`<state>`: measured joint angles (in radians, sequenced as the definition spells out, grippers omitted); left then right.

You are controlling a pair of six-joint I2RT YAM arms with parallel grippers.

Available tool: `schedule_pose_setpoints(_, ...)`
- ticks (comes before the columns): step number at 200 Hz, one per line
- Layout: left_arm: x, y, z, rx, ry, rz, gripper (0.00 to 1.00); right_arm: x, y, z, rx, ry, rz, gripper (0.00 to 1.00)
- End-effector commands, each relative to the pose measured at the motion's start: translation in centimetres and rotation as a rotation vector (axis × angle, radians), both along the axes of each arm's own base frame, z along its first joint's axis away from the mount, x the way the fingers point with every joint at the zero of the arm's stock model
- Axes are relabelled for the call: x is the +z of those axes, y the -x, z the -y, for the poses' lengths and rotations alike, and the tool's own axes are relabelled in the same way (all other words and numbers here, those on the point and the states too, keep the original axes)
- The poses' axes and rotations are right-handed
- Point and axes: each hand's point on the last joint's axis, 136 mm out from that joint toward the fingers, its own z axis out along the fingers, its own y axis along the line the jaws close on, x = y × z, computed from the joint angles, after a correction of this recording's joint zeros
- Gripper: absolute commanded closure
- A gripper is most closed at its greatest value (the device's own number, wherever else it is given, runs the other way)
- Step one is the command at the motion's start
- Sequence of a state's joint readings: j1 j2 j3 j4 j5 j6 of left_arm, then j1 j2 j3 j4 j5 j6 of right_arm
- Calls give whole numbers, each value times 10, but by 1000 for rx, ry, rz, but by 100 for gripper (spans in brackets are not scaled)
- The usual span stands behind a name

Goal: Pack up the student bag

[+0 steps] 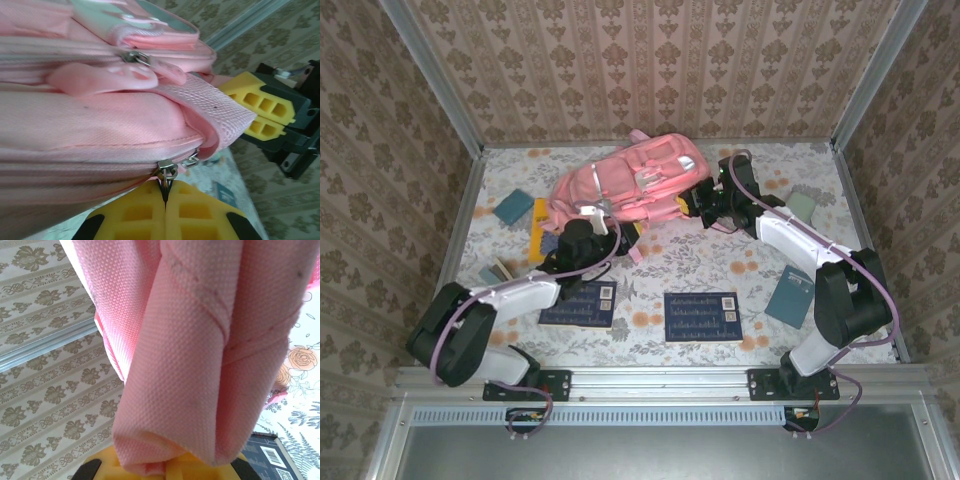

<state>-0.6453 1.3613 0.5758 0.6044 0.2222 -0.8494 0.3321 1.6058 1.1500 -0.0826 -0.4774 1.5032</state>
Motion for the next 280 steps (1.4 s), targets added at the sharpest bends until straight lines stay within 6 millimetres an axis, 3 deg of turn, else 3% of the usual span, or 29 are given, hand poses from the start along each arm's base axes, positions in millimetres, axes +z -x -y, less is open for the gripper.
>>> schedule_pose_setpoints(1,-15,-4,-33,109,-228,-21,100,17,2,-6,40,-84,30,100)
schedule_pose_setpoints(93,-51,-6,-132,271,-733,-171,100,-15,2,28,10,-30,6,100)
schedule_pose_setpoints(115,-55,-13,-139,236,-765,-191,100,-24,-1,37,19,0,4,100)
schedule_pose_setpoints(127,-51,-15,-128,177,-751,-157,100,-31,-2,41,34,27,1,100)
schedule_pose_setpoints(156,-36,-9,-80,-40,-648,-73,100,-53,-10,61,76,139,-24,96)
schedule_pose_setpoints(185,-26,14,-31,-242,-607,-17,100,-66,-23,92,87,245,-25,59)
schedule_pose_setpoints(203,-26,29,-3,-336,-603,-16,100,-65,-24,104,105,307,-25,50)
schedule_pose_setpoints(236,-26,42,43,-423,-564,-9,100,-59,-12,103,111,311,-9,47)
schedule_pose_setpoints(280,-34,47,89,-489,-553,-12,100,-60,30,107,76,442,-24,46)
